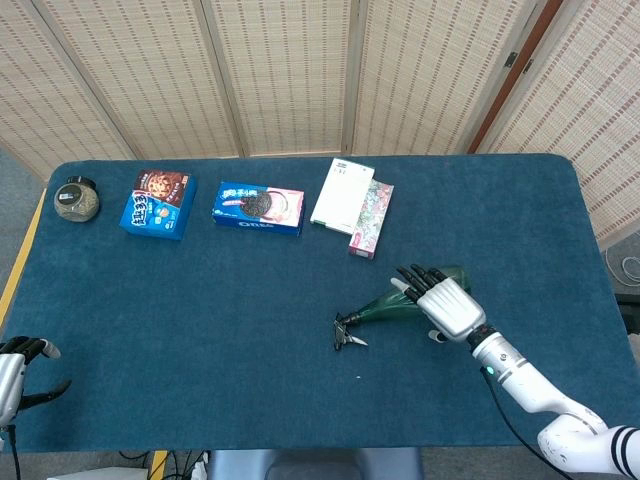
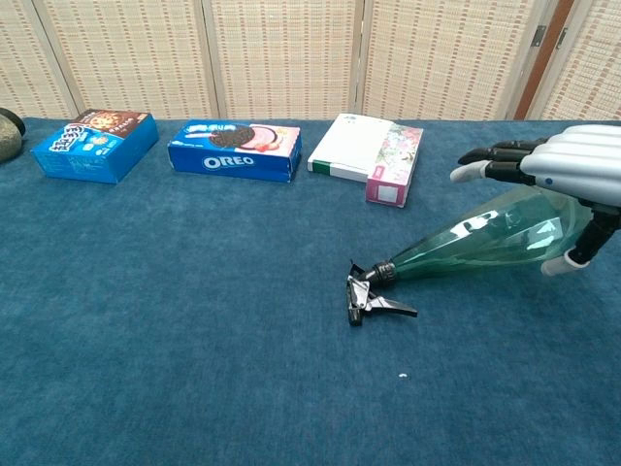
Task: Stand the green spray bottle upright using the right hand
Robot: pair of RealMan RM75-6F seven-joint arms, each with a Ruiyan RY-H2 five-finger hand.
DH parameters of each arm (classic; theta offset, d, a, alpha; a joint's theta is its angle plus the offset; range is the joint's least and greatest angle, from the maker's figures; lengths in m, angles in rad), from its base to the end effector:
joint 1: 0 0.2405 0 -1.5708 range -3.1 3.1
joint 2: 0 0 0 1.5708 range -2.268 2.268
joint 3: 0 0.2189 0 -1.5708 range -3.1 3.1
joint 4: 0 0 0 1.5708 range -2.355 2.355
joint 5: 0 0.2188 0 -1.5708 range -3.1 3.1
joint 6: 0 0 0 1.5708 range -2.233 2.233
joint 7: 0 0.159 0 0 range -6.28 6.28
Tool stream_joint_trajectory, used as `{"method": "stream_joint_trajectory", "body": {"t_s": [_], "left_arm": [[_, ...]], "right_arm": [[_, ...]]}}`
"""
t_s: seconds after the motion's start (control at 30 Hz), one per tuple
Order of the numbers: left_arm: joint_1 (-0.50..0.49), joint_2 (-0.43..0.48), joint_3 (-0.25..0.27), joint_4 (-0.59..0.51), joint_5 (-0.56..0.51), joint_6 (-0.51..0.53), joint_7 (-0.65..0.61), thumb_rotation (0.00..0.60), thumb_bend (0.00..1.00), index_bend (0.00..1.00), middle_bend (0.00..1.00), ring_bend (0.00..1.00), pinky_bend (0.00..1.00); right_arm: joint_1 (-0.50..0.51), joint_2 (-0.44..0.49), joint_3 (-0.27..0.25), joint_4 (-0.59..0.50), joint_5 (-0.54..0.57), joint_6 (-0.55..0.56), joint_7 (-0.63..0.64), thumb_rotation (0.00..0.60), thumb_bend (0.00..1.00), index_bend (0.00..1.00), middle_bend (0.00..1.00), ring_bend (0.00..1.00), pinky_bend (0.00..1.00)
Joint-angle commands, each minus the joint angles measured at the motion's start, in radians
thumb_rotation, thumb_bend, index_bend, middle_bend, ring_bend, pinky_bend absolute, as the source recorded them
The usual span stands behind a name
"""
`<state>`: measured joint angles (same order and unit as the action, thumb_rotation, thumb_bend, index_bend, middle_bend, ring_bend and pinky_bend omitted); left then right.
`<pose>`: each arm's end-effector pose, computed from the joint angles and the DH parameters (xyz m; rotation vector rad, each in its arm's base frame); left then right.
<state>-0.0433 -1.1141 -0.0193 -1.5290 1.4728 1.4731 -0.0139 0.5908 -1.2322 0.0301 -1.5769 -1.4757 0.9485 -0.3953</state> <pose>-0.3134 0.1757 0.1414 -1.3742 -0.9115 -0.7804 -0.1876 -0.2919 0.0266 2.0976 -0.5380 0.6432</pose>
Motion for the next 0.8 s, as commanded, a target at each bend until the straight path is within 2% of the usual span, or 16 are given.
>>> {"method": "stream_joint_trajectory", "body": {"t_s": [0.03, 0.2, 0.43, 0.8], "left_arm": [[-0.002, 0.001, 0.001, 0.002, 0.005, -0.002, 0.0, 0.6, 0.0, 0.49, 0.48, 0.35, 0.38], [-0.006, 0.007, 0.002, 0.008, 0.01, -0.005, 0.0, 0.6, 0.0, 0.48, 0.47, 0.36, 0.38], [-0.013, 0.02, -0.002, 0.013, 0.012, -0.009, -0.01, 0.6, 0.0, 0.48, 0.47, 0.36, 0.38], [-0.007, 0.026, 0.001, 0.025, 0.008, -0.005, -0.026, 0.6, 0.0, 0.48, 0.47, 0.36, 0.38]], "right_arm": [[0.019, 0.0, 0.009, -0.052, 0.074, -0.049, -0.085, 0.6, 0.0, 0.0, 0.0, 0.0, 0.21], [0.048, -0.033, 0.025, -0.081, 0.2, -0.094, -0.199, 0.6, 0.0, 0.0, 0.01, 0.0, 0.21], [0.093, -0.102, 0.034, -0.055, 0.314, -0.119, -0.29, 0.6, 0.0, 0.02, 0.06, 0.0, 0.21], [0.149, -0.212, 0.043, 0.036, 0.335, -0.127, -0.276, 0.6, 0.01, 0.11, 0.17, 0.0, 0.21]]}}
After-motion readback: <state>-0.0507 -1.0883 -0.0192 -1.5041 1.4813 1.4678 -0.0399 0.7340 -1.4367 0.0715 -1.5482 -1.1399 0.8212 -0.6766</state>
